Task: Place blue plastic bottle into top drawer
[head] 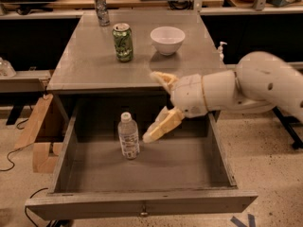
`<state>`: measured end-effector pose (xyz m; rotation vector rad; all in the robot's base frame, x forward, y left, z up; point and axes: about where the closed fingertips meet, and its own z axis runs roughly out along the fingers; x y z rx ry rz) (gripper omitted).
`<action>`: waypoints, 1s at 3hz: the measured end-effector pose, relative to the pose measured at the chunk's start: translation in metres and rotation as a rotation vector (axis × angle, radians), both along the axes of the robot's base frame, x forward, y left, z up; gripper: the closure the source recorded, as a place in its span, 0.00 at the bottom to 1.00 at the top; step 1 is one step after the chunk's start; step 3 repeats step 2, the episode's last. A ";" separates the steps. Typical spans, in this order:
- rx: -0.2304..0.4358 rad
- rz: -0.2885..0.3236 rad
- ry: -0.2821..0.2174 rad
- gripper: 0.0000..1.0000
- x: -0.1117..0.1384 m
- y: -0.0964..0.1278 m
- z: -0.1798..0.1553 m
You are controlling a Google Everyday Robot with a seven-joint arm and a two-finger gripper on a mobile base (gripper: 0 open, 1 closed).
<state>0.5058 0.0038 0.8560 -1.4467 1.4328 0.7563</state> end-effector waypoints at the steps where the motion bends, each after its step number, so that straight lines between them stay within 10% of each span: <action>1: -0.017 -0.006 -0.060 0.00 0.007 -0.027 0.054; 3: 0.010 -0.066 -0.146 0.00 -0.001 -0.058 0.095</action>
Offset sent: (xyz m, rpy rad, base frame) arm -0.0166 -0.1433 0.1367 0.0529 -0.2601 -0.2402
